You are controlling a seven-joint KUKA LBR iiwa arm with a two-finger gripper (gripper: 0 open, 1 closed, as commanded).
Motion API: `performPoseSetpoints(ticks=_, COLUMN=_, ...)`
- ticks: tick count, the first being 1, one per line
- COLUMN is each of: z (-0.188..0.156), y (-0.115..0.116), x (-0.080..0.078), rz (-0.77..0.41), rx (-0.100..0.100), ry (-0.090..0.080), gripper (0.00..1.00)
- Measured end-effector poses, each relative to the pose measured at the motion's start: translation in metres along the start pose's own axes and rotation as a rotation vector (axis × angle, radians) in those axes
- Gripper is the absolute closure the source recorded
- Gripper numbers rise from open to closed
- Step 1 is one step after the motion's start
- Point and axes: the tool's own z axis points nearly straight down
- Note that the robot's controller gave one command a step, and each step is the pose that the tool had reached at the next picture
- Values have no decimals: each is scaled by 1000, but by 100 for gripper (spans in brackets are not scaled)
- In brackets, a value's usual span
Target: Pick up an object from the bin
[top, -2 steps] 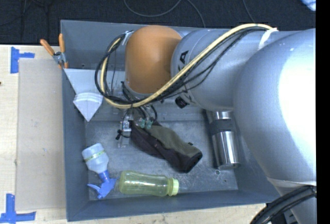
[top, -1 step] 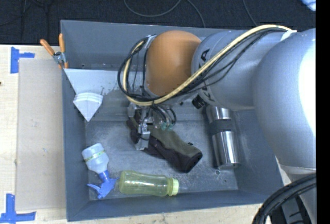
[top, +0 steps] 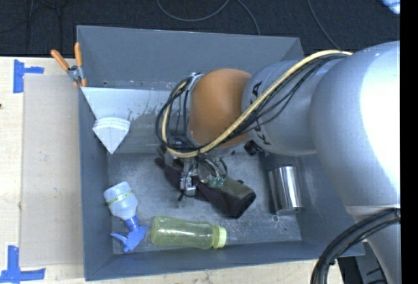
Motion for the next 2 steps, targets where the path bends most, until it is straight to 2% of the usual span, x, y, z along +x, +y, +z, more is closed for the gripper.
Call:
performPoseSetpoints(ticks=1, z=8, y=-7, x=5, rz=-121, rx=-4, ry=2, gripper=0)
performPoseSetpoints(ticks=2, z=3, y=-35, x=54, rz=288, rx=-2, ry=1, gripper=100)
